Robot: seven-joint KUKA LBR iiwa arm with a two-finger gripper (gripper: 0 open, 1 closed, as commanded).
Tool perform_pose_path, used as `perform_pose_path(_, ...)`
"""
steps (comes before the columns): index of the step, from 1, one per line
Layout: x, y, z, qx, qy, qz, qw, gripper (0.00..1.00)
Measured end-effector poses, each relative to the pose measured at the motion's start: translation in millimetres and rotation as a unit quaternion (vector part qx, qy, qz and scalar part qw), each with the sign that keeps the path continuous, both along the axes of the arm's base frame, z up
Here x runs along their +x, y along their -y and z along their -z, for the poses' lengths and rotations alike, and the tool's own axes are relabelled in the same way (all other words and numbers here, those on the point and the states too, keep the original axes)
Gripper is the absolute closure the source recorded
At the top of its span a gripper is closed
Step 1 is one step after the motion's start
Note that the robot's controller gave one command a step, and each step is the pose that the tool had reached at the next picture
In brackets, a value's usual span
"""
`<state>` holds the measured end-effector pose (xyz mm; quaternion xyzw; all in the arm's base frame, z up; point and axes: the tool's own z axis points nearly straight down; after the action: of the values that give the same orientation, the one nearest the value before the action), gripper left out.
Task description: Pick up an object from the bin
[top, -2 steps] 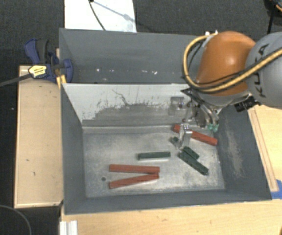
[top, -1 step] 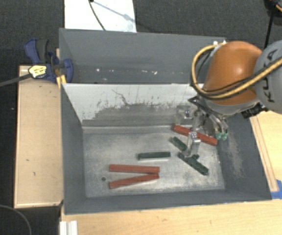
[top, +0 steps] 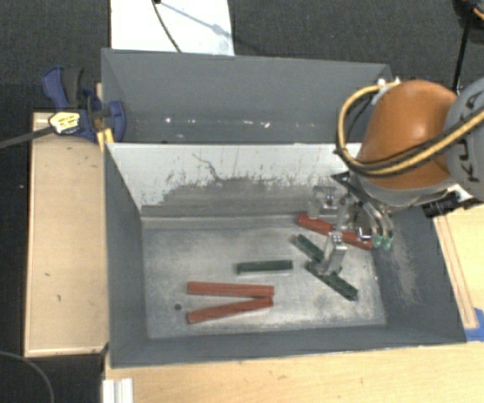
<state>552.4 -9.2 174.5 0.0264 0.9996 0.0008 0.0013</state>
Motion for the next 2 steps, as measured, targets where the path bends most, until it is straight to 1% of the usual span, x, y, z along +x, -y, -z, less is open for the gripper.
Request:
perform_pose_path(1,-4.5,-18,-7,-0.001,0.0005,0.036,0.9994,0.0)
perform_pose_path(2,-24.2,-80,22,-0.001,0.001,-0.118,0.993,0.0)
